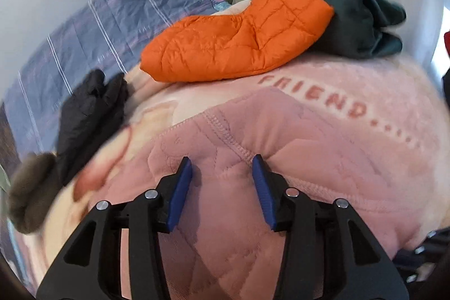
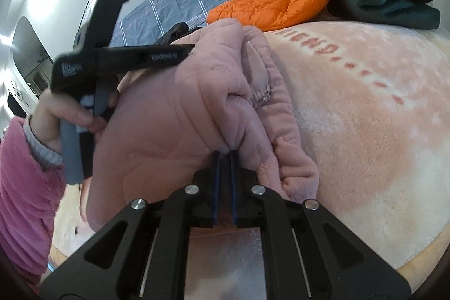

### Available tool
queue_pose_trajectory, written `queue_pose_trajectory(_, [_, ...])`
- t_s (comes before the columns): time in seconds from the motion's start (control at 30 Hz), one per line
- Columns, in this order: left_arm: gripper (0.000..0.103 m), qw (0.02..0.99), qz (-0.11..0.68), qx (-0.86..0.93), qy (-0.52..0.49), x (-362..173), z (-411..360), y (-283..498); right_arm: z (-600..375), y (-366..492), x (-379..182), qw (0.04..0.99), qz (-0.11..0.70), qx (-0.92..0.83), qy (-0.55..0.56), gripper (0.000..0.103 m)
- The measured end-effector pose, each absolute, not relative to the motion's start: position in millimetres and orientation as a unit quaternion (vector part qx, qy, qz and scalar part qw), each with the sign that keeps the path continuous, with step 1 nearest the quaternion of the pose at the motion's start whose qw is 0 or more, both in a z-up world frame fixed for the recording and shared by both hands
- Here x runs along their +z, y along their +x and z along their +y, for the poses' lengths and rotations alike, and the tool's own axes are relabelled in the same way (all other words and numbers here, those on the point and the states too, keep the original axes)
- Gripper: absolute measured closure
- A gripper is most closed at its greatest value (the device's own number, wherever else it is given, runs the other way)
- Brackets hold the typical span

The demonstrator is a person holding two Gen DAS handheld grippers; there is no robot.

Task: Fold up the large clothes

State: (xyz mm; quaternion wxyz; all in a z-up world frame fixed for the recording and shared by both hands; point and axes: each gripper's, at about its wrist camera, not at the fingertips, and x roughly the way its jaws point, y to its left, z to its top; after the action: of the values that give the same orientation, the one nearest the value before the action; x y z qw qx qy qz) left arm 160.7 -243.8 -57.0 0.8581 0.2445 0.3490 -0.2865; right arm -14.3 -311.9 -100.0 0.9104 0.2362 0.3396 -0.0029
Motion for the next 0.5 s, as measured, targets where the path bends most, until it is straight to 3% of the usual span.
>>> queue_pose_trajectory(0.5, [0.056, 0.836, 0.382, -0.289, 0.267, -73.8, -249.3, 184.5, -309.8, -8.5, -100.2, 0.914, 0.338, -0.016, 0.223, 0.097])
